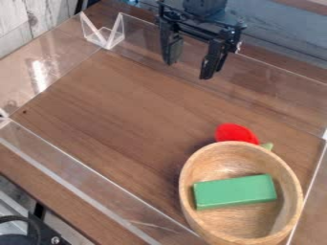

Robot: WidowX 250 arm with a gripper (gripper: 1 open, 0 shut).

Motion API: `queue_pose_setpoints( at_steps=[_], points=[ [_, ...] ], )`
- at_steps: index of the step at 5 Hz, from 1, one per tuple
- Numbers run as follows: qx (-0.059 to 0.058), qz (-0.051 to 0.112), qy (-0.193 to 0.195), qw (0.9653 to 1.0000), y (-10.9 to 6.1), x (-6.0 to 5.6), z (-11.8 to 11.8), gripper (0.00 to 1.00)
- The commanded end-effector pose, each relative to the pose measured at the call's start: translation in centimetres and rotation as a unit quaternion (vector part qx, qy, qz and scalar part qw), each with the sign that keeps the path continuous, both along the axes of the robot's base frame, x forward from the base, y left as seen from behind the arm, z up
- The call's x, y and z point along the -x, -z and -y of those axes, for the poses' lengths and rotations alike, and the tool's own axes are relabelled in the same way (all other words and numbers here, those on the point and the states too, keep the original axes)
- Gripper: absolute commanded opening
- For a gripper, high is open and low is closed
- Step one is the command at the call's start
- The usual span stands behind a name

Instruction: Remove the green block from the brown bowl and put it on the table

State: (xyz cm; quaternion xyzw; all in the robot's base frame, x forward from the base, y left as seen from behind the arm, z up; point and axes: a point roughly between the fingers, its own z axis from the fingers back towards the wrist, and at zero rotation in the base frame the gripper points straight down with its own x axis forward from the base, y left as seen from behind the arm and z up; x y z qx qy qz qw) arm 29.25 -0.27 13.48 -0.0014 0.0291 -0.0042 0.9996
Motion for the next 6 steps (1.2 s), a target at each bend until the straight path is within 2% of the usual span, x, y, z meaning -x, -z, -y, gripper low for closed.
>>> queue_pose_setpoints(
  at_steps=[1, 2, 3, 4, 5, 6],
  points=[
    [0.001, 0.011, 0.007, 0.9999, 1.2, -1.3, -1.6, 1.00],
    [0.001, 0.025, 0.019, 0.9995, 2.3, -2.1, -2.7, 1.00],
    [0.001, 0.055, 0.030, 0.9980, 2.4, -2.6, -4.0, 1.00],
    [-0.004, 0.084, -0.008, 0.9964, 1.0, -3.0, -5.2, 1.00],
    [-0.006, 0.114, -0.035, 0.9928, -0.6, -3.3, -5.7, 1.00],
    [0.004, 0.147, 0.003, 0.9892, -0.4, -4.2, -4.4, 1.00]
  ],
)
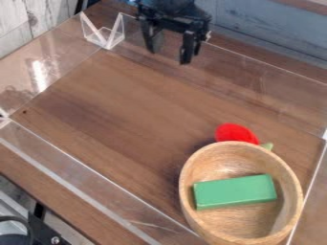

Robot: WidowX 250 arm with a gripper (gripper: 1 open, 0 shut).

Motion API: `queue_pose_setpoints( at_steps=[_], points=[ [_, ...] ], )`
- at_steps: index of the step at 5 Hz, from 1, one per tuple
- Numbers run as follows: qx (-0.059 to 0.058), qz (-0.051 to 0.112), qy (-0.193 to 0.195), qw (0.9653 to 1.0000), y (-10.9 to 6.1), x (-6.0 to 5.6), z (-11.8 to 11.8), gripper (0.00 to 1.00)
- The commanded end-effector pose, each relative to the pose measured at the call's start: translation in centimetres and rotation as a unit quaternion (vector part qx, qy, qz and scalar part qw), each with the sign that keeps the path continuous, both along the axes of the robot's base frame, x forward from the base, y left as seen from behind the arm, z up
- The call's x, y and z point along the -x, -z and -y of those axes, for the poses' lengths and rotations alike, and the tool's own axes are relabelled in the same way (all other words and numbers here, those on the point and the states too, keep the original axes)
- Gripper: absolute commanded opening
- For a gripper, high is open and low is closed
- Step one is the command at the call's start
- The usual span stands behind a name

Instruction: Remove the green block from the brown bowl and put it on the table

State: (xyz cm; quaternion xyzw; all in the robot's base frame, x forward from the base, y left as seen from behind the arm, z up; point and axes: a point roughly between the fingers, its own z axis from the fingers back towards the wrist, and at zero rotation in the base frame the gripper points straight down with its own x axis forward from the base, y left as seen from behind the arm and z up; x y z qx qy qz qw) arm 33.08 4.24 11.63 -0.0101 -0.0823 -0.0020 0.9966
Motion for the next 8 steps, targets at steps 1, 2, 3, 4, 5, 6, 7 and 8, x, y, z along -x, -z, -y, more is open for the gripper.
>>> queue_pose_setpoints(
  at_steps=[1, 2, 3, 4, 5, 6, 7, 8],
  points=[
    [0.006, 0.046, 0.027, 0.9986, -1.6, -0.4, 2.0, 1.00],
    [0.009, 0.051, 0.049, 0.9974, -0.1, 0.4, 4.1, 1.00],
    [0.002, 0.067, 0.057, 0.9961, 0.2, 0.0, 3.4, 1.00],
    [-0.004, 0.074, 0.066, 0.9951, 0.3, -0.3, 1.7, 1.00],
    [-0.012, 0.079, 0.070, 0.9943, 0.1, -0.4, -0.2, 1.00],
    [-0.001, 0.090, 0.050, 0.9947, -1.2, -0.4, 0.4, 1.00],
    [0.000, 0.103, 0.044, 0.9937, -1.3, -1.3, 1.1, 1.00],
    [-0.001, 0.112, 0.046, 0.9927, -1.9, -1.6, 1.2, 1.00]
  ],
)
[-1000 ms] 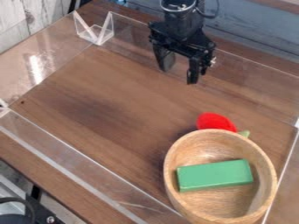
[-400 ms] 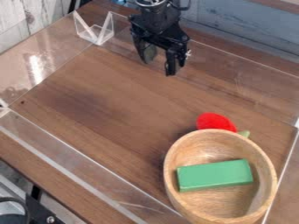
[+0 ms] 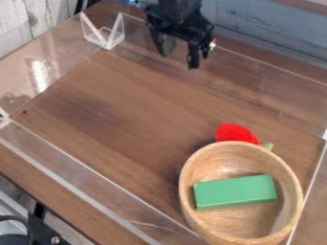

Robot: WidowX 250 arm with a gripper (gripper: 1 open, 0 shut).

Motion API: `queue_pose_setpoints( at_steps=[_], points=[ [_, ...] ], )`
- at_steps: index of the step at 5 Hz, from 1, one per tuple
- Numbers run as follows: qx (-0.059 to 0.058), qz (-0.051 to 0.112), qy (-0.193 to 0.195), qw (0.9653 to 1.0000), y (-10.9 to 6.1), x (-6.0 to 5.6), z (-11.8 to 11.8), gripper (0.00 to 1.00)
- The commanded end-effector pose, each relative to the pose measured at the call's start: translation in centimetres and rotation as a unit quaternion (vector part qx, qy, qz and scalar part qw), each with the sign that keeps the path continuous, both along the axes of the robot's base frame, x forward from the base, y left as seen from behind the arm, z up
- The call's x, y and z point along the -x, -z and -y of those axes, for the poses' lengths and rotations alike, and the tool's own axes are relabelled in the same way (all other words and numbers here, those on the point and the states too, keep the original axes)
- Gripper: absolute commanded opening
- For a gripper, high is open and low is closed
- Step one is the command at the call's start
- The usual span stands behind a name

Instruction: Remove the green block from the brown bowl and put it on the table

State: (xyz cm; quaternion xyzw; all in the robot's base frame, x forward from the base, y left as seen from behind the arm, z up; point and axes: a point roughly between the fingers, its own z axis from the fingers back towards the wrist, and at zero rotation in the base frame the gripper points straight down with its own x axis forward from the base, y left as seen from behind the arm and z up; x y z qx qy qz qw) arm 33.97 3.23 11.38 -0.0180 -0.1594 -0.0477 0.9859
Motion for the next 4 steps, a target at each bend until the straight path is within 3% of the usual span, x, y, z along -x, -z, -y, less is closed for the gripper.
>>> queue_pose_setpoints(
  at_steps=[1, 2, 3, 4],
  points=[
    [0.000, 0.027, 0.012, 0.9996, -2.4, 0.1, 1.3, 1.00],
    [0.003, 0.018, 0.022, 0.9996, -2.6, 1.1, 2.4, 1.00],
    [0.004, 0.016, 0.030, 0.9994, -1.5, 1.3, 2.9, 1.00],
    [-0.001, 0.016, 0.031, 0.9994, -0.2, 0.8, 2.2, 1.00]
  ],
)
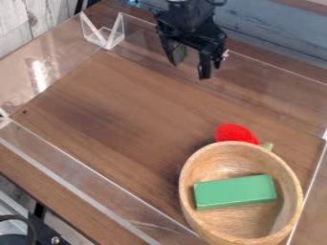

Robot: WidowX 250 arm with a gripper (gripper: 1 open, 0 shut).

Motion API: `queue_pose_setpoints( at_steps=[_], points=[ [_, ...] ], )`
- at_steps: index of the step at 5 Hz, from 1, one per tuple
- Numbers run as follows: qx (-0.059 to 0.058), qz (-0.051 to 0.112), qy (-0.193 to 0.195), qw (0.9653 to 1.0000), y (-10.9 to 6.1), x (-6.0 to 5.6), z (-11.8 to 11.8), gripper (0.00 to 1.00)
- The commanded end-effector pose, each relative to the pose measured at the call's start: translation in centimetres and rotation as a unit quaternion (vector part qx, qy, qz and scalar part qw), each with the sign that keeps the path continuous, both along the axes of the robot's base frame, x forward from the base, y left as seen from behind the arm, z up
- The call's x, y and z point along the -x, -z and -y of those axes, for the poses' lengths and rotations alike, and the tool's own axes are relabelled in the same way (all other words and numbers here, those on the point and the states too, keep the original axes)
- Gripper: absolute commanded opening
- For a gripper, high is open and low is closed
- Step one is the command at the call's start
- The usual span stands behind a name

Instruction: Remove the green block from the brown bowl and put it on the table

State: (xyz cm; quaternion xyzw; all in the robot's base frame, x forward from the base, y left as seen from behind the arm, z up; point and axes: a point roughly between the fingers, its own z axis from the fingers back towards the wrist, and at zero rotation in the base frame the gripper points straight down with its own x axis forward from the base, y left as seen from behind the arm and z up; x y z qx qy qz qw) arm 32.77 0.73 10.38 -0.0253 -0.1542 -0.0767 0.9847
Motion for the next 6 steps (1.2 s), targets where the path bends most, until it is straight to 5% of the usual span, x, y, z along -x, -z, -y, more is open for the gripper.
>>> queue_pose_setpoints(
  at_steps=[1, 2, 3, 4, 6],
  points=[
    [-0.005, 0.018, 0.012, 0.9998, -0.2, -0.8, -2.1, 1.00],
    [-0.009, 0.016, 0.015, 0.9997, -0.1, -0.8, -4.0, 1.00],
    [-0.003, -0.001, 0.032, 0.9995, 0.9, -0.4, -2.8, 1.00],
    [0.000, -0.015, 0.098, 0.9951, 0.9, 0.6, -1.2, 1.00],
    [-0.008, -0.018, 0.244, 0.9697, -0.1, 3.8, 5.5, 1.00]
  ],
)
